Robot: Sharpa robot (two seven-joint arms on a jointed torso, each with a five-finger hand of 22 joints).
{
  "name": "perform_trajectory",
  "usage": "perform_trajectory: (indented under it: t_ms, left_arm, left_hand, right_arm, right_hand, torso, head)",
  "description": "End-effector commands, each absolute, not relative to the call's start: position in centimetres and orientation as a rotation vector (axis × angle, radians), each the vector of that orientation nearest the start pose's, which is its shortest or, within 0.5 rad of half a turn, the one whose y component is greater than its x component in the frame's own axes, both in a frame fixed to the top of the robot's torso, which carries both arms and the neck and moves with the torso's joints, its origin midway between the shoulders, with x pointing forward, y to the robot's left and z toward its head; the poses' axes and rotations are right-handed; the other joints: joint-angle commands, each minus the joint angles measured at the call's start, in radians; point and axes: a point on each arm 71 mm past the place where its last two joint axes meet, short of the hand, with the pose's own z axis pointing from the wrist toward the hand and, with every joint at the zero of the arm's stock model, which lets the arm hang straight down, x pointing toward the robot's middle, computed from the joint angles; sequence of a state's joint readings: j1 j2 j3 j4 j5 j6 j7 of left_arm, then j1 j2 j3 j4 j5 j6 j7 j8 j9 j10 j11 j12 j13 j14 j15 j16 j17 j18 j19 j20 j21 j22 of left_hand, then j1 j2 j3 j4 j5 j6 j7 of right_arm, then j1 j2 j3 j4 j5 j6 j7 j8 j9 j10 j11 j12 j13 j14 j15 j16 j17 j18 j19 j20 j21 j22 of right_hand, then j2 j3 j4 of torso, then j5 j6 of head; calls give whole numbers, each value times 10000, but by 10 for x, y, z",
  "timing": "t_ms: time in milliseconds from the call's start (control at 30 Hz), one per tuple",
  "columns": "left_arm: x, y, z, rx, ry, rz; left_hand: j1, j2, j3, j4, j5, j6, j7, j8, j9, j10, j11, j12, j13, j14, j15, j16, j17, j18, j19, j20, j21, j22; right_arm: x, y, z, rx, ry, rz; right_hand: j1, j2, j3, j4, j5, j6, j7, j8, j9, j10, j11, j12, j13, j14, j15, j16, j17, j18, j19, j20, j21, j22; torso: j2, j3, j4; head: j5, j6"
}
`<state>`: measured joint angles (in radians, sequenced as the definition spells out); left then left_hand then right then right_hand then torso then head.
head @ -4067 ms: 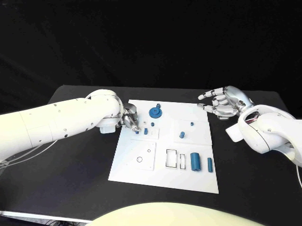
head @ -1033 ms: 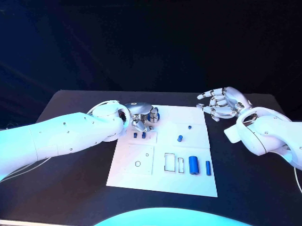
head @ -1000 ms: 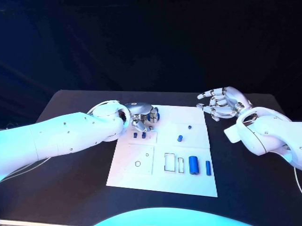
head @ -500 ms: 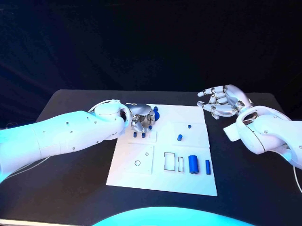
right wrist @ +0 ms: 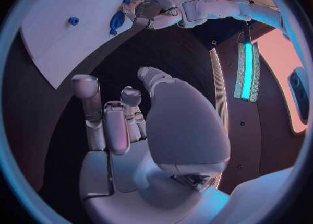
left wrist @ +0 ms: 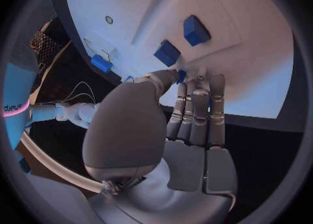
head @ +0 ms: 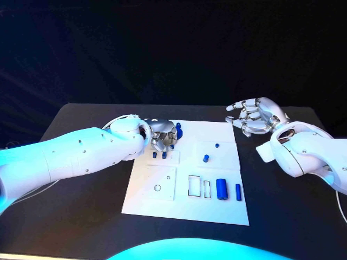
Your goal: Assemble the parts on the task board
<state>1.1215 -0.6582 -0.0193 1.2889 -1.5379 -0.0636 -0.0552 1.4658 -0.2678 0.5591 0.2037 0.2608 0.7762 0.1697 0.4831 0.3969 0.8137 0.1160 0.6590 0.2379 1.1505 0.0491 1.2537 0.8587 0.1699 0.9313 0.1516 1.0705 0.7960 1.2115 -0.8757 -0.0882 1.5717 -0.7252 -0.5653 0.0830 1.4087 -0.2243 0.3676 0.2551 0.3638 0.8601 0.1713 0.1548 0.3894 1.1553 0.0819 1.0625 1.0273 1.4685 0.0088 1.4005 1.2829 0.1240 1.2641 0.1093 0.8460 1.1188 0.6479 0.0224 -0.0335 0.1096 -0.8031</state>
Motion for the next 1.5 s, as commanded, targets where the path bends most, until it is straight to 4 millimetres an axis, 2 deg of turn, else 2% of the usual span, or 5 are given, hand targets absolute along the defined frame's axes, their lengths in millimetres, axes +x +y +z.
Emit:
perform_trajectory:
  t_ms: [33, 533, 800, 1033, 1500]
  left_arm:
    - [505, 165, -246, 3193, 19150, -6068]
    - [507, 165, -250, 3086, 19559, -6157]
    - [507, 163, -250, 3151, 19567, -6261]
    - [508, 163, -248, 3046, 19221, -6378]
    - [506, 171, -241, 1657, 19149, -7066]
  left_hand:
    - [80, 19, 76, 8, -53, 97, 3, -80, -35, 100, 4, -77, -37, 116, -2, 75, 53, 26, 111, -15, 86, 83]
    - [120, 85, 217, -100, -79, 373, -69, -150, -153, 444, -78, -205, -175, 614, -67, 572, 605, -119, 671, -46, 704, 871]
    - [243, 348, 367, -432, -91, 1123, -274, -153, -140, 1337, -363, -430, -314, 1472, -309, 1236, 1560, -257, 1247, -241, 1380, 1709]
    - [253, 483, 471, -710, -86, 1617, -363, -276, -108, 1942, -510, -782, -397, 1947, -455, 1530, 2120, -387, 1756, -378, 1850, 2348]
    - [105, 441, 558, -800, -77, 1741, -350, -468, -116, 2128, -478, -1085, -440, 2090, -454, 1590, 2227, -434, 1948, -392, 2025, 2569]
  right_arm:
    - [477, -215, -184, 5411, 15582, 10090]
    - [477, -213, -185, 5385, 15746, 10138]
    - [477, -213, -185, 5384, 15767, 10146]
    - [477, -213, -185, 5388, 15767, 10139]
    - [478, -214, -186, 5430, 15819, 10025]
  right_hand:
    - [-11, -80, 54, 22, 44, -2, -25, 50, 4, -60, -30, -26, -9, 224, -75, -59, -5, 154, 56, -46, -54, -8]
    - [-24, -83, 59, 27, 42, -1, -25, 52, 5, -54, -31, -33, -20, 224, -76, -65, -9, 156, 56, -48, -70, -18]
    - [-24, -83, 59, 27, 42, -1, -25, 52, 5, -54, -31, -33, -20, 224, -76, -65, -9, 156, 56, -48, -70, -18]
    - [-46, -89, 72, 33, 40, 5, -28, 60, 8, -18, -33, -19, -18, 226, -78, -77, -15, 155, 68, -50, -83, -25]
    - [-46, -87, 78, 32, 42, 10, -30, 64, 9, -33, -35, -44, -47, 216, -79, -102, -54, 165, 47, -51, -143, -61]
  torso:
    - [5, 5, -3]
    - [-1, 8, 2]
    - [-2, 4, -4]
    - [-8, 7, 2]
    - [-18, 6, 13]
  head:
    - [11, 1]
    - [0, -73]
    - [-6, -84]
    - [3, -80]
    - [15, -3]
